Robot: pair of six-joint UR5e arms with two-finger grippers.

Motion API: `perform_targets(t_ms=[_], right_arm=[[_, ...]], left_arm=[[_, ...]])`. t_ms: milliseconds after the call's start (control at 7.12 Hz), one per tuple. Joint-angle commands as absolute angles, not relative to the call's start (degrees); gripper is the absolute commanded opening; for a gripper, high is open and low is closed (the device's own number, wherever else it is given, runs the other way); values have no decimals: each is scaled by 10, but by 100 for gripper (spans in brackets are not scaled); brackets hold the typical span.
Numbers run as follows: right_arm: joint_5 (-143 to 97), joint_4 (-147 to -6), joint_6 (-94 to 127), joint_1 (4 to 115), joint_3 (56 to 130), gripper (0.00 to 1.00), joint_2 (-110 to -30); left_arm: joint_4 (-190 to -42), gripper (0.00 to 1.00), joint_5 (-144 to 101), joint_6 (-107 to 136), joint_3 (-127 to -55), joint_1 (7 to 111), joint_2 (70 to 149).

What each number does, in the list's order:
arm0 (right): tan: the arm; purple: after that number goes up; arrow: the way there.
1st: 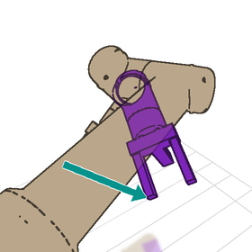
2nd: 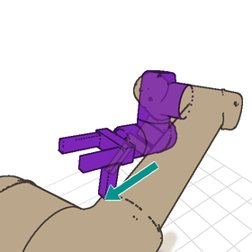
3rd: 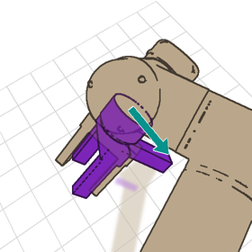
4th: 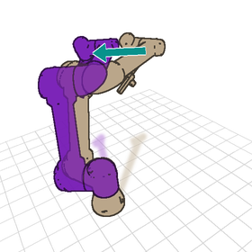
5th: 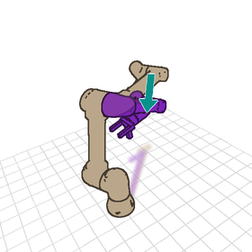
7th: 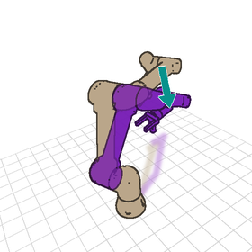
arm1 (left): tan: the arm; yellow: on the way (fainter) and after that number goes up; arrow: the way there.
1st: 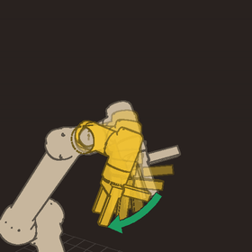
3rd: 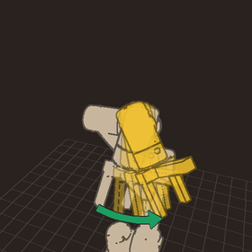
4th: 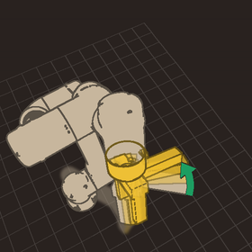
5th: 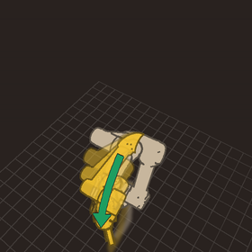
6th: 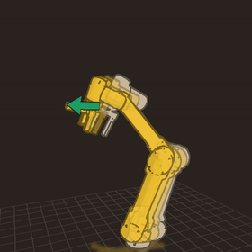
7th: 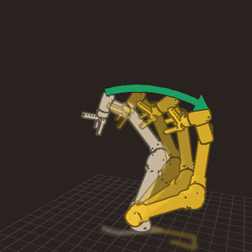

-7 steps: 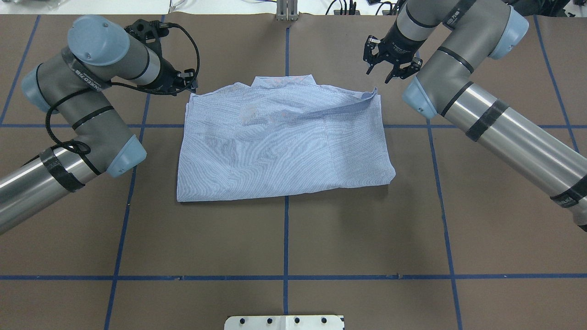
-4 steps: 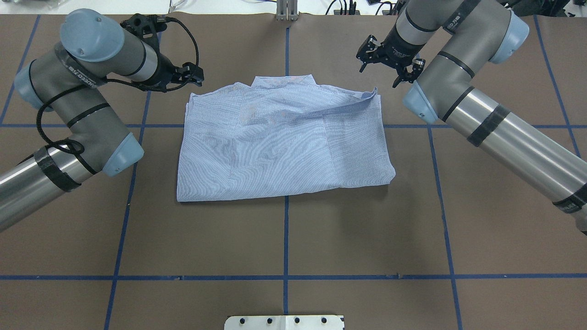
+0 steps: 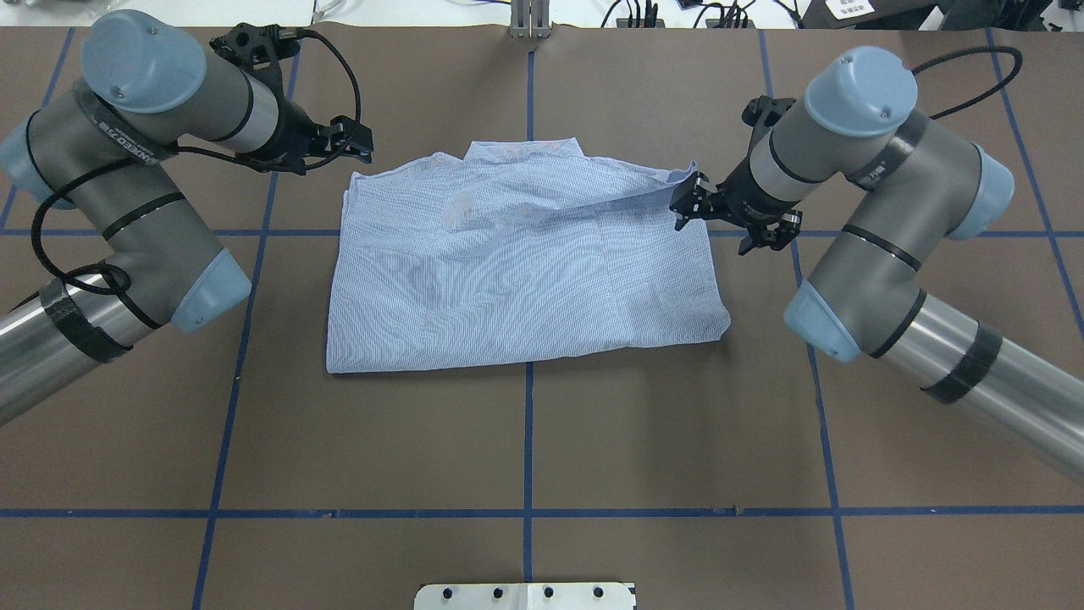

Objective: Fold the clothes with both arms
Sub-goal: 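Raise the right gripper and move it to the folded shirt's side corner, then grasp the folded shirt's corner with the right gripper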

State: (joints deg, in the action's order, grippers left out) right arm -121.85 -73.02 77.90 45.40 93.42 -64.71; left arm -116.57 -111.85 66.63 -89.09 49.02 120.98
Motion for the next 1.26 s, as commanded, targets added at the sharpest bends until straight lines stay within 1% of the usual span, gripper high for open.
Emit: perform_targets(t_ms=[0, 140, 281, 421, 562, 702, 842, 983, 1123], right_arm=[[-1203, -733, 782, 419, 973, 100, -693], [-1185, -733, 781, 392, 968, 100, -694], [-1161, -730, 776, 381, 948, 99, -686], [-1161, -728, 774, 381, 942, 87, -681], [-1169, -727, 773, 388, 949, 73, -683], [-1172, -728, 773, 389, 962, 48, -688], [-1166, -728, 776, 389, 970, 3, -691], [-1164, -729, 781, 389, 976, 0, -692], [-1165, -731, 781, 389, 976, 0, -693]], left_arm=[[-1165, 99, -1119, 668, -899, 490, 1208], [-1165, 99, -1119, 668, -901, 490, 1208], [-1162, 99, -1119, 668, -904, 490, 1208], [-1161, 99, -1119, 669, -905, 490, 1208], [-1161, 99, -1120, 669, -911, 490, 1208], [-1160, 99, -1120, 669, -918, 490, 1208], [-1160, 99, -1120, 670, -918, 490, 1208], [-1160, 99, -1119, 670, -917, 493, 1208], [-1160, 99, -1119, 670, -917, 493, 1208]])
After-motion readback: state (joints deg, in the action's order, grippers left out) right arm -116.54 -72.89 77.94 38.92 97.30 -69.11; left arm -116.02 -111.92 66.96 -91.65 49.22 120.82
